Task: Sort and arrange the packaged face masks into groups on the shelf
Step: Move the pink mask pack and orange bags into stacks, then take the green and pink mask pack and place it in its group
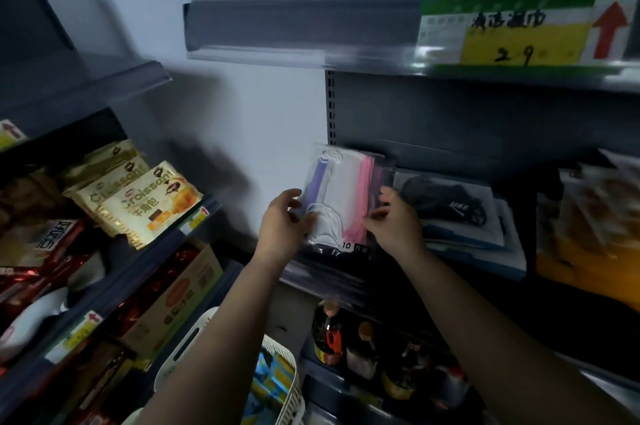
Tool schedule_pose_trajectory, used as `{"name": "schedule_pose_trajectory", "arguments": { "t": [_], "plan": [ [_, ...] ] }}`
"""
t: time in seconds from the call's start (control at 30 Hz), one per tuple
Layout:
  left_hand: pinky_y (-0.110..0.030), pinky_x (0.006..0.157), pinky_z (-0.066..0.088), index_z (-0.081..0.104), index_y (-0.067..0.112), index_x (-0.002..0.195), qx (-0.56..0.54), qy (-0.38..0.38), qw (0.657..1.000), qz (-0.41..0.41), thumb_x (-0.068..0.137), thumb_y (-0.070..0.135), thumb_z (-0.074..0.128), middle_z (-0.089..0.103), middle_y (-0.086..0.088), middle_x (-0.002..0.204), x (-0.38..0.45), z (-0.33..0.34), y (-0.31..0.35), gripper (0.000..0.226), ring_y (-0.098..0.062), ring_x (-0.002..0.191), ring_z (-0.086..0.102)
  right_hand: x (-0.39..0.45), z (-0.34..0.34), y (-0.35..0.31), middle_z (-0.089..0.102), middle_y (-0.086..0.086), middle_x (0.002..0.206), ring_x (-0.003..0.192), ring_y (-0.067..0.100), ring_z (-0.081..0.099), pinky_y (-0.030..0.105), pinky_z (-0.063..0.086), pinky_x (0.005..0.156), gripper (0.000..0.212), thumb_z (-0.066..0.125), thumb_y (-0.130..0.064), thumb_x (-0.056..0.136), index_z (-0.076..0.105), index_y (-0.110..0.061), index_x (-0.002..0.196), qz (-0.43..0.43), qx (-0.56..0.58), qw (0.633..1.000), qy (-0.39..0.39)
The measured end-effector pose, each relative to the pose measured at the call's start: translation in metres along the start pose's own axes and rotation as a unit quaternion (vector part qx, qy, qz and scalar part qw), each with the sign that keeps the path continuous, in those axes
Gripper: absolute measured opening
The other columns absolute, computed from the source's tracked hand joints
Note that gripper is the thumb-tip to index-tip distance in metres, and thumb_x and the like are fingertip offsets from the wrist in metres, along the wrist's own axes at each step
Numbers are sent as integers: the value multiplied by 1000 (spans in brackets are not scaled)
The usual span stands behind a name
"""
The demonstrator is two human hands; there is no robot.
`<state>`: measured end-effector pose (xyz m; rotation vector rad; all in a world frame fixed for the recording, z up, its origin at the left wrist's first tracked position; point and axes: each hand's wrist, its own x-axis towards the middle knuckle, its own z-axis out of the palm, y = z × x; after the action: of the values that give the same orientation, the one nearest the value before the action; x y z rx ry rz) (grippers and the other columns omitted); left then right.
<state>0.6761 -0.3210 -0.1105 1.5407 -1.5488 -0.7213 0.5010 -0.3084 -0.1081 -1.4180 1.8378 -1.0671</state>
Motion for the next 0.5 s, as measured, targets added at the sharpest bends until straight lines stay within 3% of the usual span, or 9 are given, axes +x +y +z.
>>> {"name": "schedule_pose_trajectory", "arguments": {
  "t": [0.17,0.33,0.5],
  "plan": [
    [-20,71,37,53,9,126,40,-60,997,13,86,22,66,61,-7,110,29,2,3,45,-18,82,54,11,2,-10,62,16,121,110,26,59,23,40,82,57,63,-7,85,42,-4,138,28,-74,996,32],
    [-33,80,45,53,5,124,111,-156,981,42,91,29,58,61,-15,116,43,0,-1,41,-32,104,58,10,6,-17,54,16,135,122,28,53,32,42,100,56,60,-10,85,42,-5,138,49,-124,990,40],
    [-38,80,42,51,10,124,240,-161,948,134,91,34,53,59,-15,121,51,-7,0,41,-36,107,54,-5,3,-25,54,14,129,118,28,51,27,40,93,44,57,-14,87,48,-6,130,39,-158,983,81]
  ]
}}
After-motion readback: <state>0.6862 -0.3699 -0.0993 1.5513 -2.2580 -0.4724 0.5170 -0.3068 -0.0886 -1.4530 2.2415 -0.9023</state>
